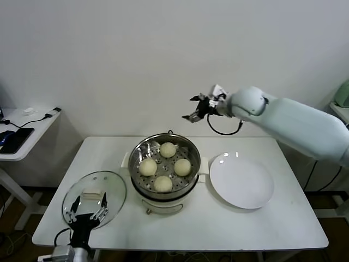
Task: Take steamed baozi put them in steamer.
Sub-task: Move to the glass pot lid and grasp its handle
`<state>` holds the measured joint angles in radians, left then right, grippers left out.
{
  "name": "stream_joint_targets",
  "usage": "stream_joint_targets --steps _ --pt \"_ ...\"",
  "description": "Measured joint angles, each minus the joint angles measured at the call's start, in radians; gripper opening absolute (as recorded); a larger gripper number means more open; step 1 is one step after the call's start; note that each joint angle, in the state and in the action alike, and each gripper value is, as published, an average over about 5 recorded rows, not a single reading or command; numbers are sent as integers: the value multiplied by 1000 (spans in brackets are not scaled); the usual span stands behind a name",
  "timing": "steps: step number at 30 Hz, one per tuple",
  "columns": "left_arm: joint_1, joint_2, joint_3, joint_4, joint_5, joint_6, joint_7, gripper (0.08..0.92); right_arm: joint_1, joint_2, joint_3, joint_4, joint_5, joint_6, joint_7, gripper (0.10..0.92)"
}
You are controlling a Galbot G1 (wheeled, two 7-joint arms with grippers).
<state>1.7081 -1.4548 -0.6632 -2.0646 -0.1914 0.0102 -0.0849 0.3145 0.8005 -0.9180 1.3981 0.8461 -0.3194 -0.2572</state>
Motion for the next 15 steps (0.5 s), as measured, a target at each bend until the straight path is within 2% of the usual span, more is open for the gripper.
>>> stream_joint_targets --steps 7,15 --pt "-33 9 1 21 -17 -21 -8 823 -398 -102 418 101 -93 78 134 823" --pt "-67 27 -3 47 -26 -51 -6 823 -909 -54 915 203 -197 188 206 823"
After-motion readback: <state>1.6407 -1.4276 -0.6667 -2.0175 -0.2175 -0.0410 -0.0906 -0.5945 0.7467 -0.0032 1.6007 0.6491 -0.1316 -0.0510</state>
